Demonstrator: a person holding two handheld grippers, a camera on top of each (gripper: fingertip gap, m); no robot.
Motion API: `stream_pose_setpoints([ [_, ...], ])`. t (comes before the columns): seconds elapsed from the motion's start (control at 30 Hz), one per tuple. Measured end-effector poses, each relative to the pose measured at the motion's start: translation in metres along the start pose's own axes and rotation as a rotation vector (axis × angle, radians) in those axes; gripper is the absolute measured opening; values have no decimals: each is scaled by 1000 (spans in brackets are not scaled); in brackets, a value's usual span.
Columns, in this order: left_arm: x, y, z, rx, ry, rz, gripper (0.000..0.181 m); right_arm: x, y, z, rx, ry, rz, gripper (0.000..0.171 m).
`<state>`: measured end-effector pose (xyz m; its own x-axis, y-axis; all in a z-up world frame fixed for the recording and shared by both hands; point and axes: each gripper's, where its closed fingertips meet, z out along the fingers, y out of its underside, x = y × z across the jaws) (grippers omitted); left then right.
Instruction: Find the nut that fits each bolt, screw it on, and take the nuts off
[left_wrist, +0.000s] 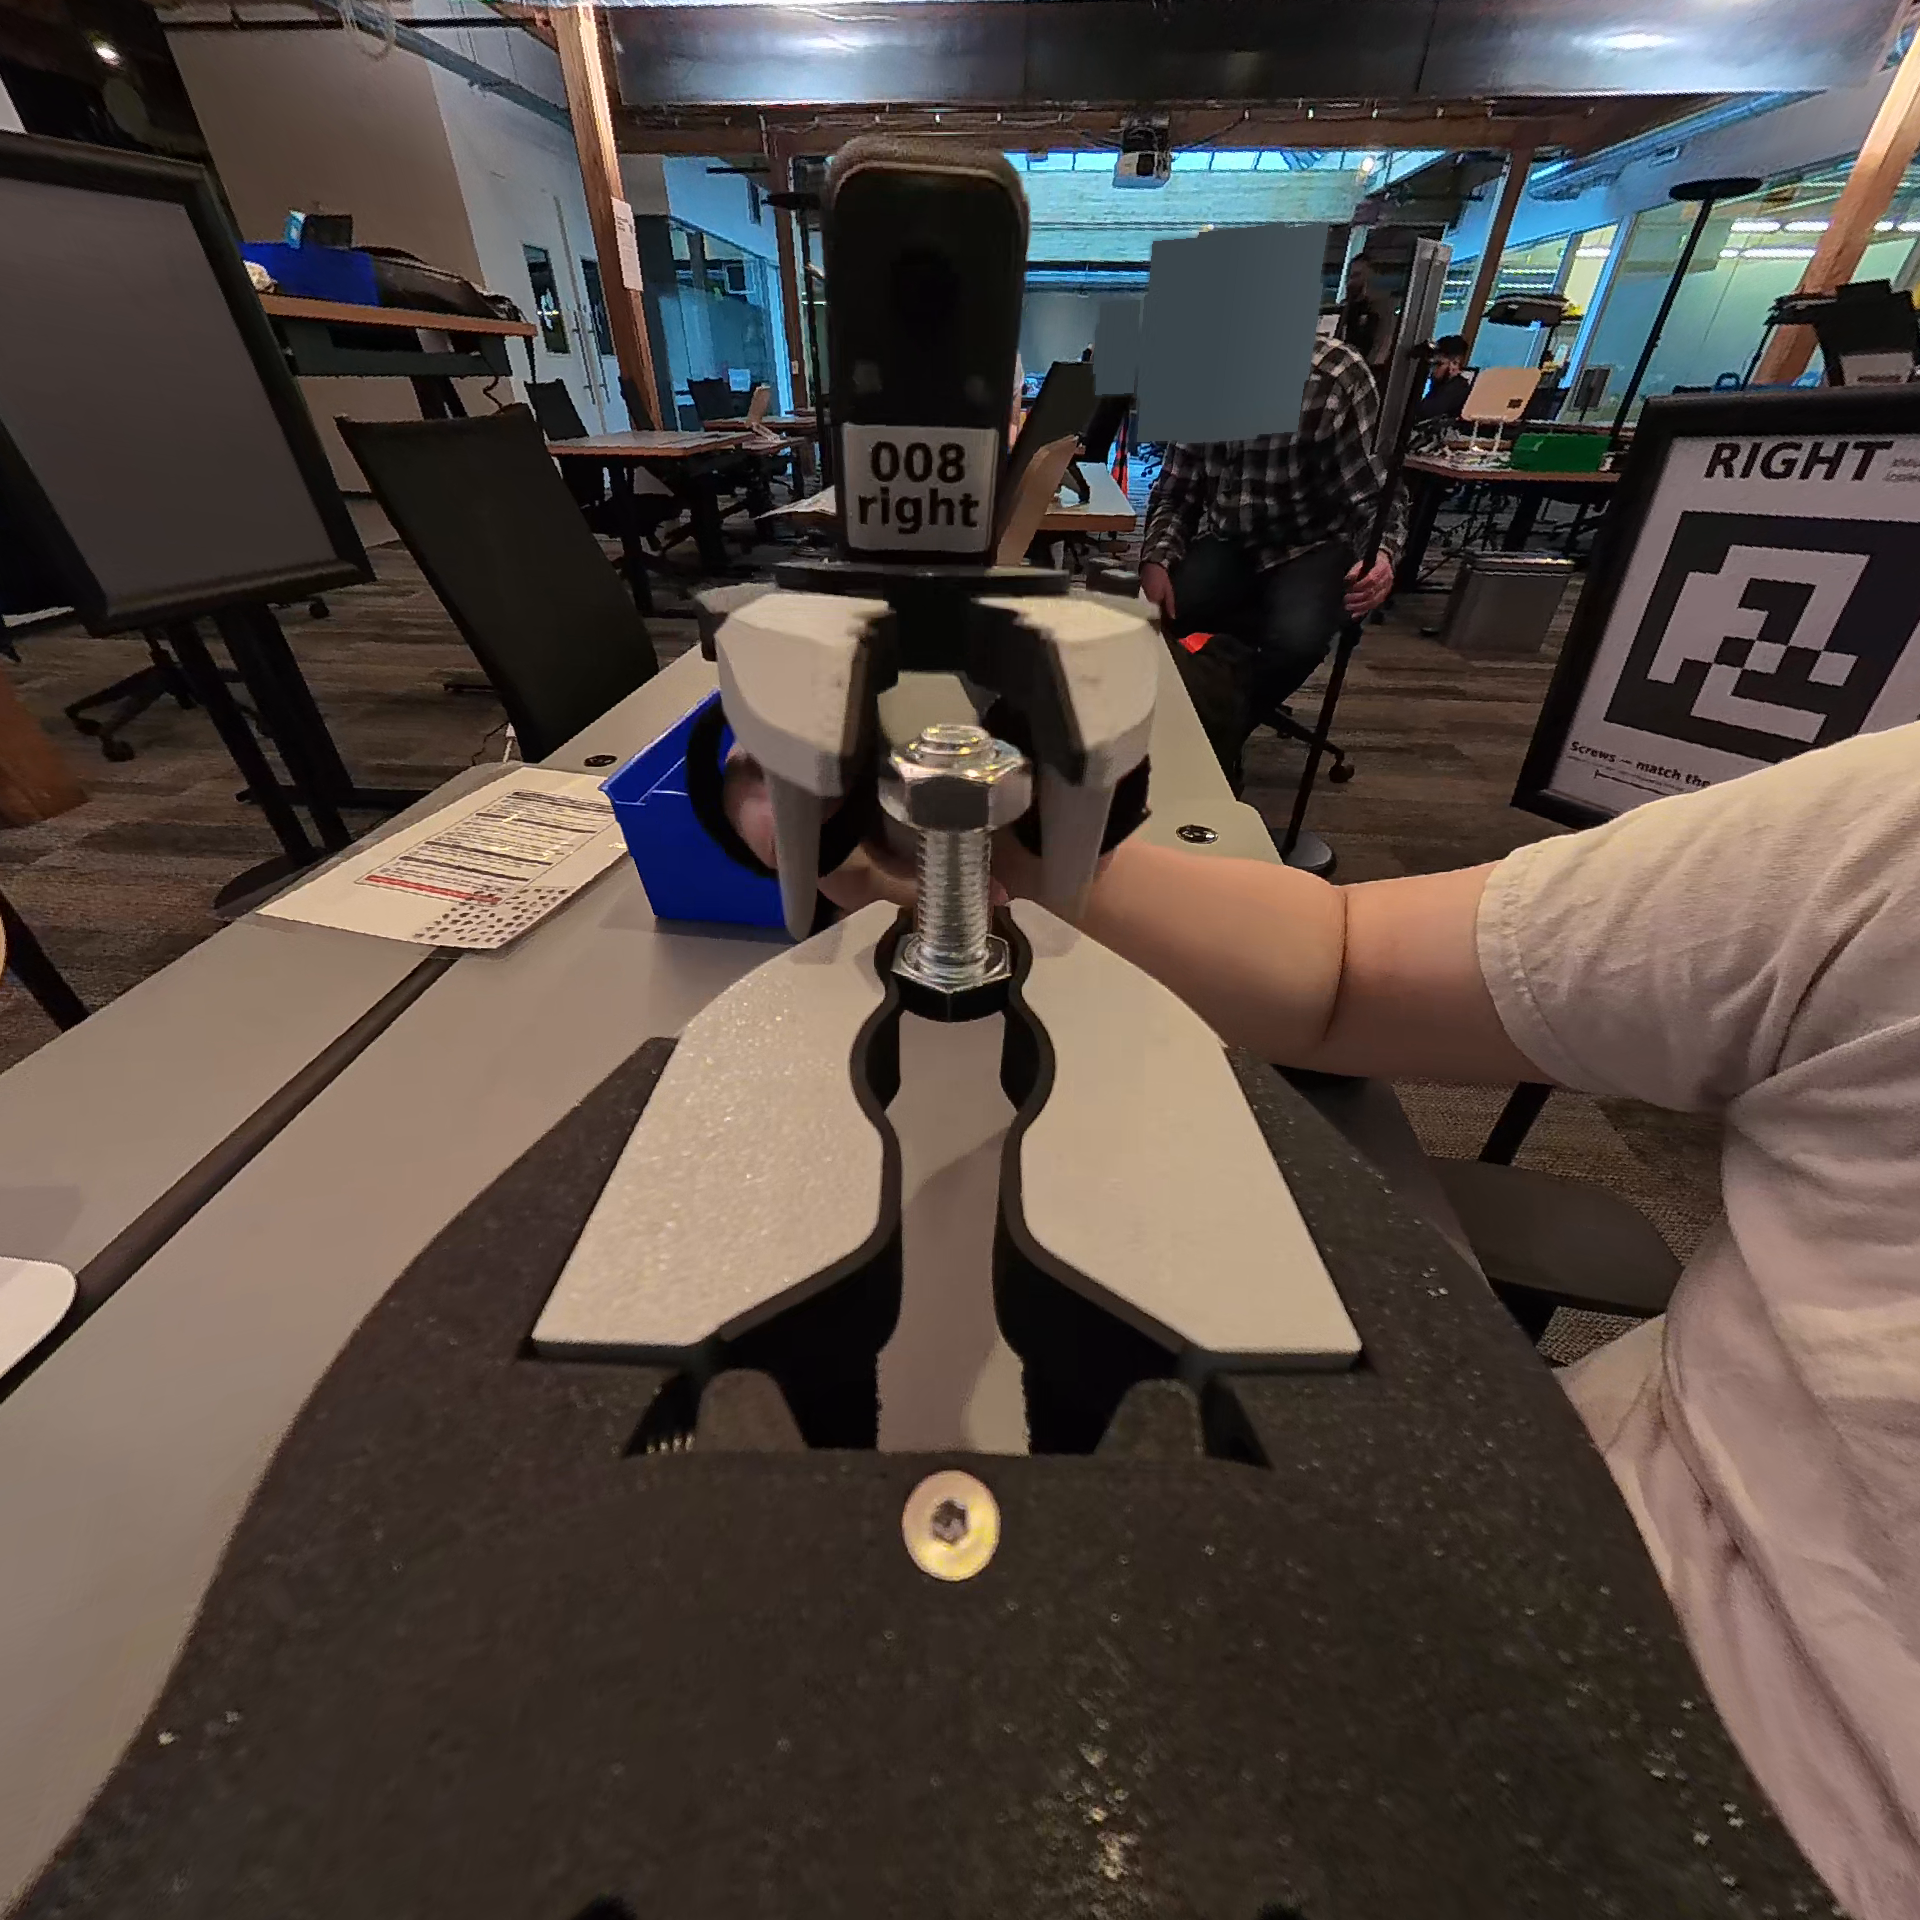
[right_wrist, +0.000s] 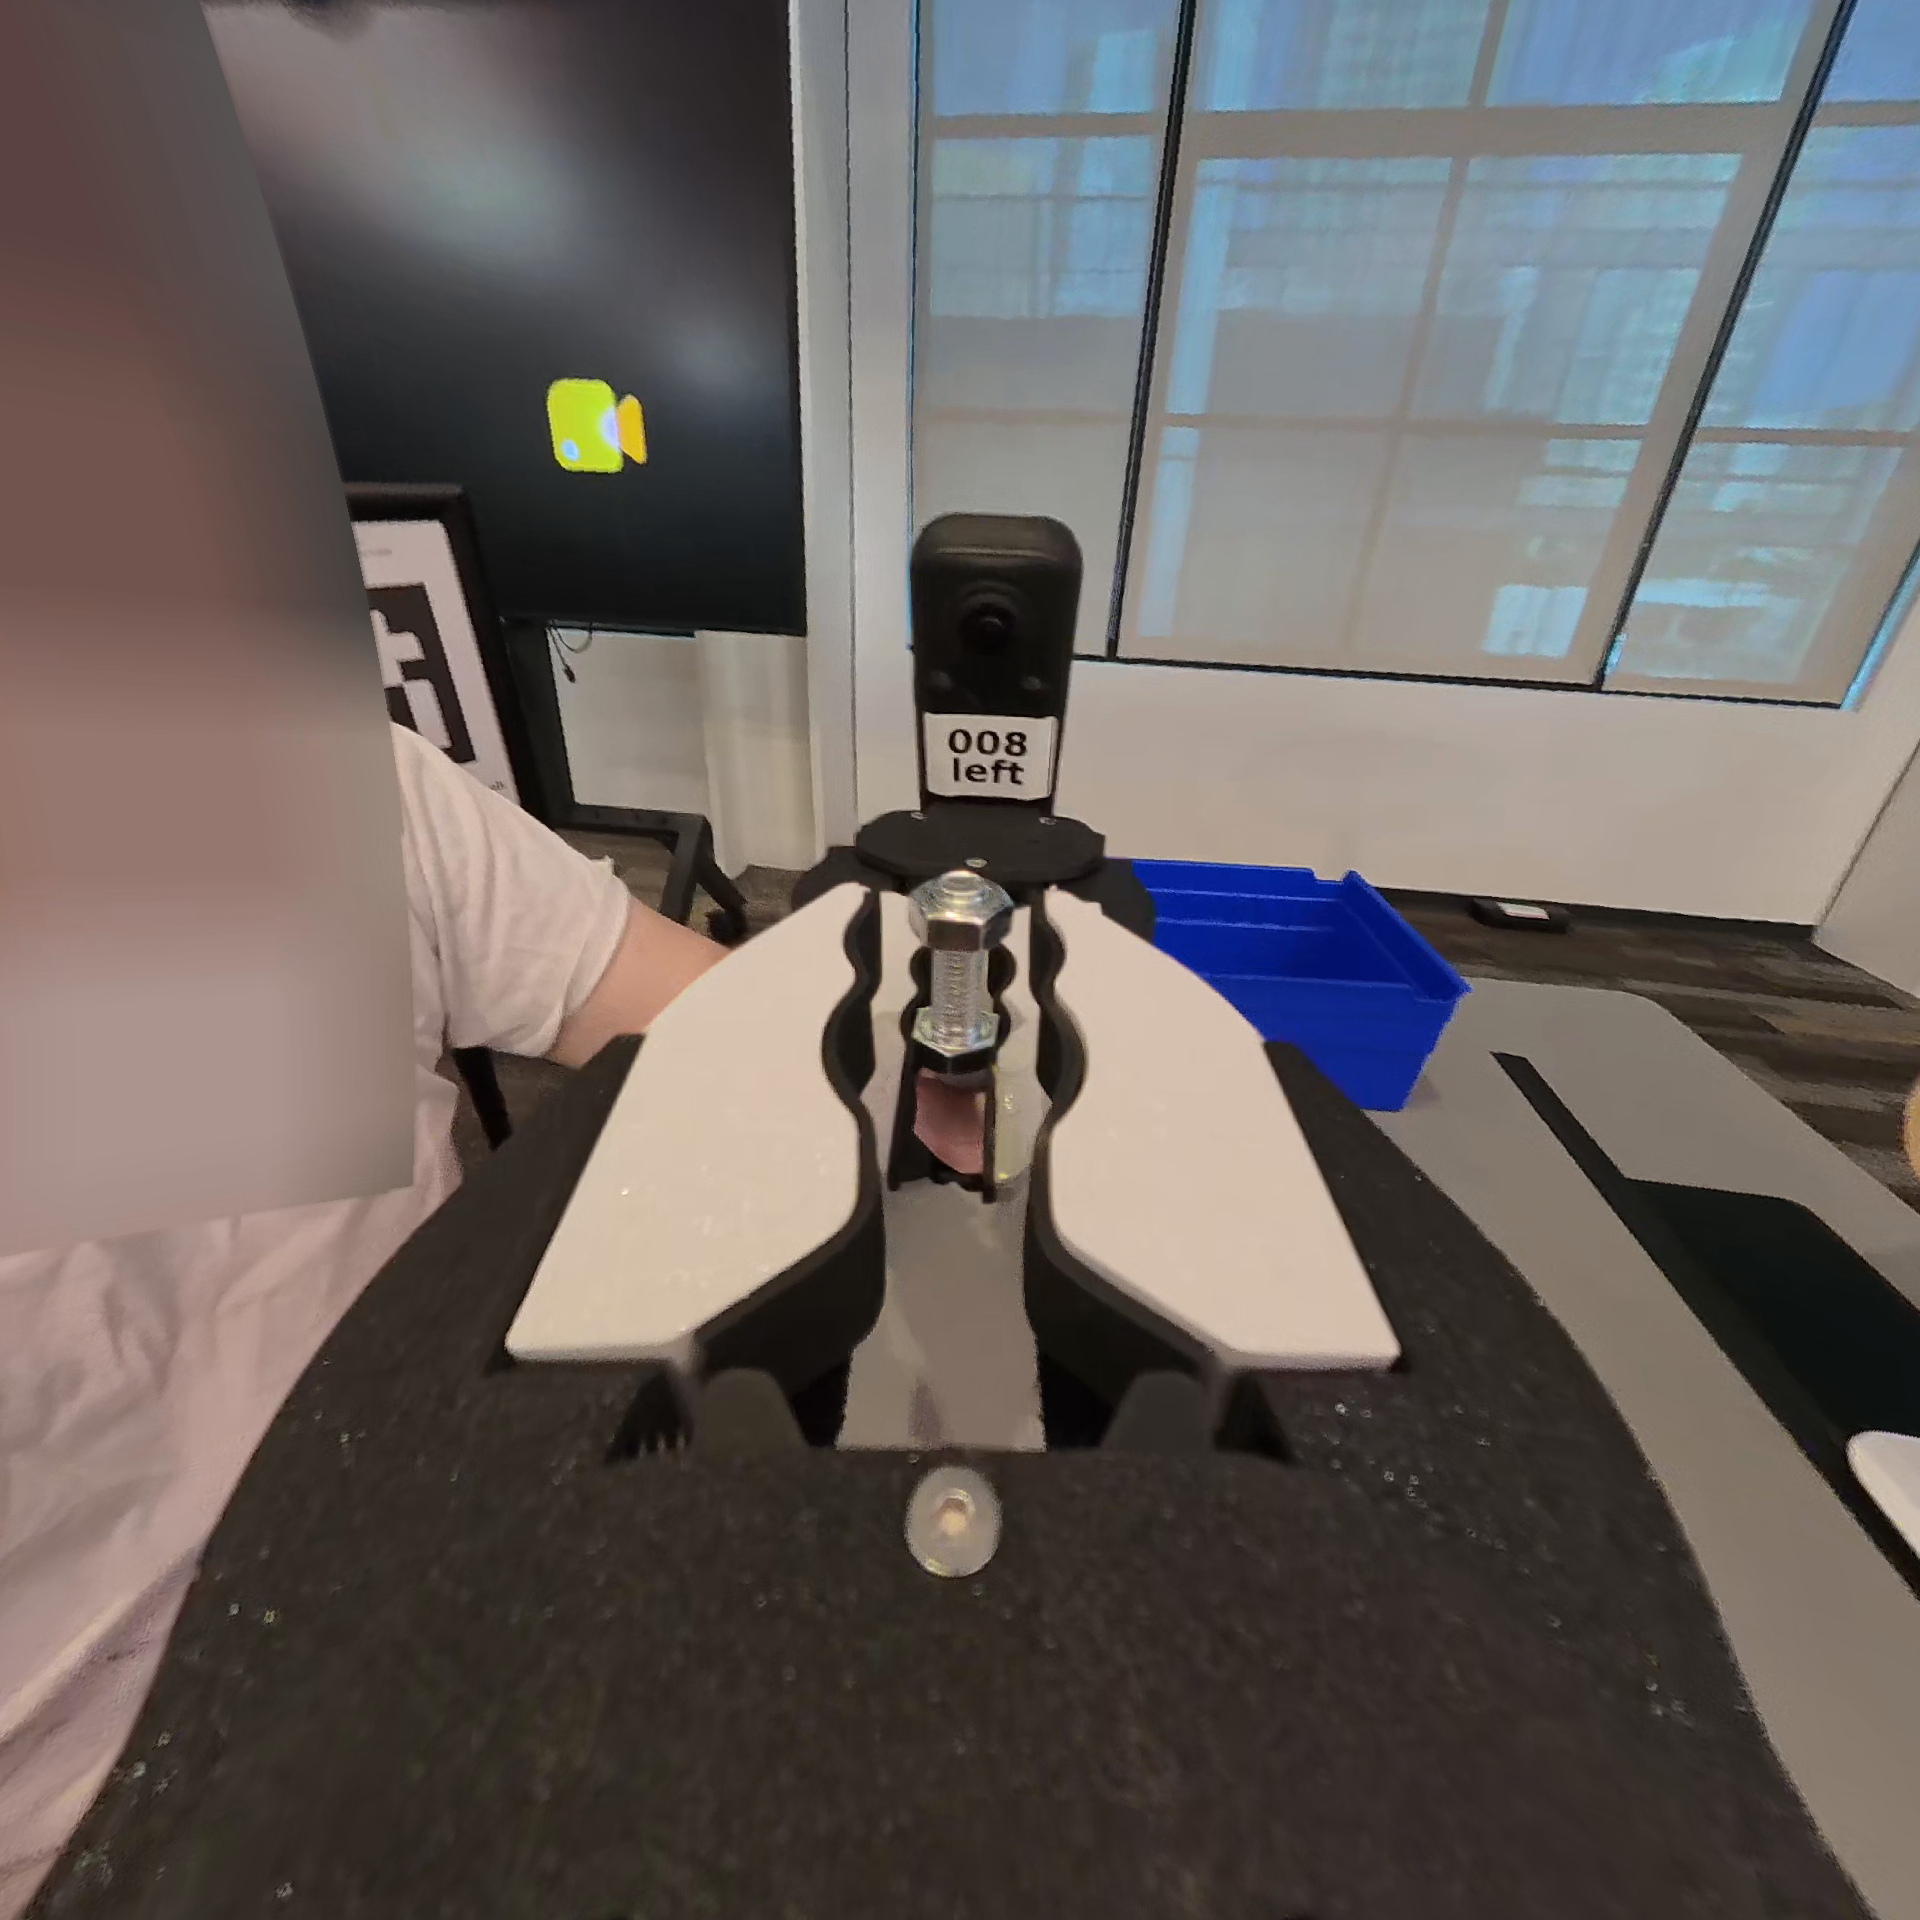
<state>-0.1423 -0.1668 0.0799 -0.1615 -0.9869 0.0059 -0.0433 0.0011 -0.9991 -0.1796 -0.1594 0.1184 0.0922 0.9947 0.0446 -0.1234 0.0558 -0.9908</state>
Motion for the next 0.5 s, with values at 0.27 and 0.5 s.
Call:
stream_pose_setpoints([
  [0.27, -2, -4, -3, 14, -9, 0, 14, 19, -1, -13, 29, 59, 38, 24],
  [0.5, 0, -1, 0, 1, 0, -1, 14, 0, 0, 2, 2, 4, 5, 26],
])
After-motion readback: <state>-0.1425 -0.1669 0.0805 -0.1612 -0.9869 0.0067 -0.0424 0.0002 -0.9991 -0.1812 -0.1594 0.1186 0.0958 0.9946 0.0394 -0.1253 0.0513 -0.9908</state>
